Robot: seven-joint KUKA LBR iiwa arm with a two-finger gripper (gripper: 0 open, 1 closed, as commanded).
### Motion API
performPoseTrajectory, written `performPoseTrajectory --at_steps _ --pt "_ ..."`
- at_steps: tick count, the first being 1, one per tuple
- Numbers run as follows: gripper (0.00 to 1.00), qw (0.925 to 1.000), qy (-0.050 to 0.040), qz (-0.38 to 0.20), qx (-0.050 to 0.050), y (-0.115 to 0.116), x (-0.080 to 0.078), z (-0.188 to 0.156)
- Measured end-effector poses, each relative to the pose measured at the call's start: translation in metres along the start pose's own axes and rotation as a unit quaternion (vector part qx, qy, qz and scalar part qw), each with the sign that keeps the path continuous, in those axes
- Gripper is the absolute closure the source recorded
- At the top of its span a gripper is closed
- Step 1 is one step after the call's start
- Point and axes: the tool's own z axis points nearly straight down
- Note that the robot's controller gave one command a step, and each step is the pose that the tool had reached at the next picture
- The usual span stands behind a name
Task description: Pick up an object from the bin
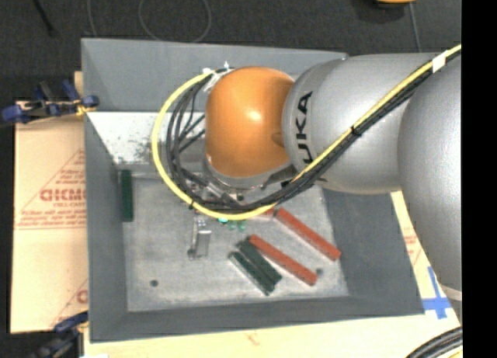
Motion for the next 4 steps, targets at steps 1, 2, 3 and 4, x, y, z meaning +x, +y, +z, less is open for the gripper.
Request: performPoseTrajectory --at_steps 1,2,3,4 --pt "0.0 0.9944 -0.0051 0.105 0.0 -0.06 -0.075 0.017" --pt "0.0 0.9933 -0.0006 0.115 0.001 -0.088 -0.078 0.124" --pt "1.0 0.9933 -0.0047 0.116 -0.001 -0.086 -0.08 0.118" --pt "1.0 0.9899 -0.0086 0.141 -0.001 -0.114 -0.078 -0.024"
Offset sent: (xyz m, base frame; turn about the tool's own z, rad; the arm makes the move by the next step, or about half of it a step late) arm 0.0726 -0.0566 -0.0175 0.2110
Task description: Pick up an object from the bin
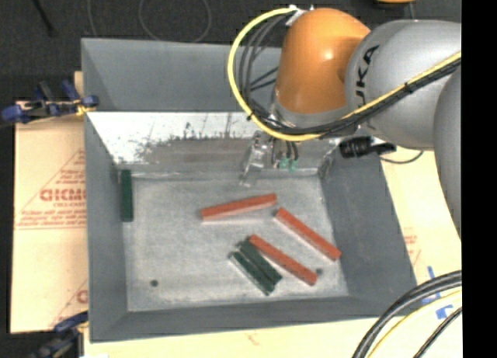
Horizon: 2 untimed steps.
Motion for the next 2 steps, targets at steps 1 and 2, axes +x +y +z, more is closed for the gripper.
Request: performPoseTrajectory --at_steps 1,2 --pt "0.0 1.0 0.0041 0.0 0.001 0.0 0.002 0.005" --pt "0.0 0.999 0.0075 -0.043 0.004 0.015 0.03 0.147"
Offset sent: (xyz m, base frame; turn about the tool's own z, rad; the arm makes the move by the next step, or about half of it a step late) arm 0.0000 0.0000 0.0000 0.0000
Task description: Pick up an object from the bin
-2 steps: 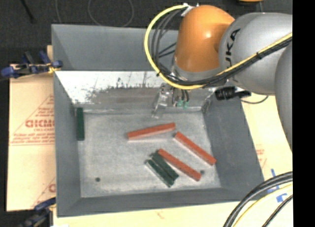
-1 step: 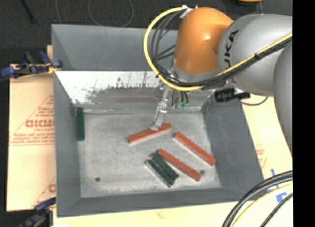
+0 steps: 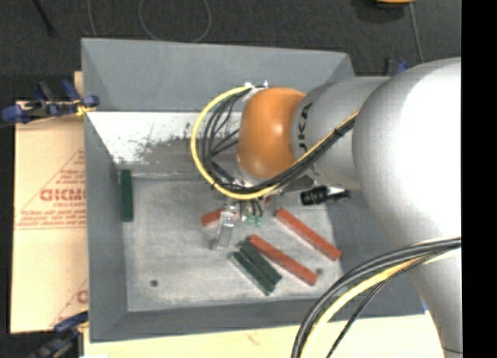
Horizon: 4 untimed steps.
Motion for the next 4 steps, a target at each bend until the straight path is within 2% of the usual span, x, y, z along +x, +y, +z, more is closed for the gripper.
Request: performPoseTrajectory --at_steps 1,2,3,4 --pt "1.0 1.0 -0.0036 0.002 -0.002 0.001 -0.002 -0.005" --pt "1.0 1.0 -0.0072 -0.005 -0.004 0.02 -0.012 -0.136" --pt "0.0 1.0 -0.0033 -0.004 -0.003 0.019 -0.01 -0.131" --pt "0.0 0.9882 -0.0006 -0.153 0.0 -0.007 0.008 -0.01"
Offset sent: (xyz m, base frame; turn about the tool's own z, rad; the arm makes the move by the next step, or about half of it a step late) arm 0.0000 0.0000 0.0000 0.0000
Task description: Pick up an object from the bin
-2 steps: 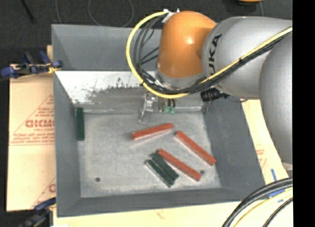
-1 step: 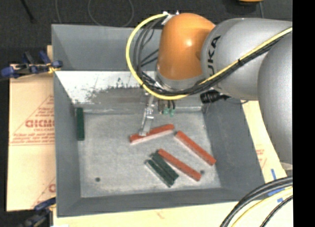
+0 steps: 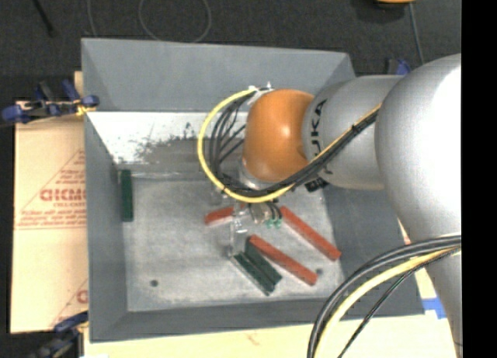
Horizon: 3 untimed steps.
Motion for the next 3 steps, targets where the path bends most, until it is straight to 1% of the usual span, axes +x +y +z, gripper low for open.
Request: performPoseTrajectory --at_steps 1,2,3 --pt "0.0 0.9984 -0.0046 0.056 0.0 -0.093 -0.011 0.002" --pt "1.0 0.9985 -0.0041 0.054 -0.001 -0.089 -0.011 0.002" --pt "1.0 0.9974 -0.0077 0.072 -0.001 -0.088 -0.003 -0.124"
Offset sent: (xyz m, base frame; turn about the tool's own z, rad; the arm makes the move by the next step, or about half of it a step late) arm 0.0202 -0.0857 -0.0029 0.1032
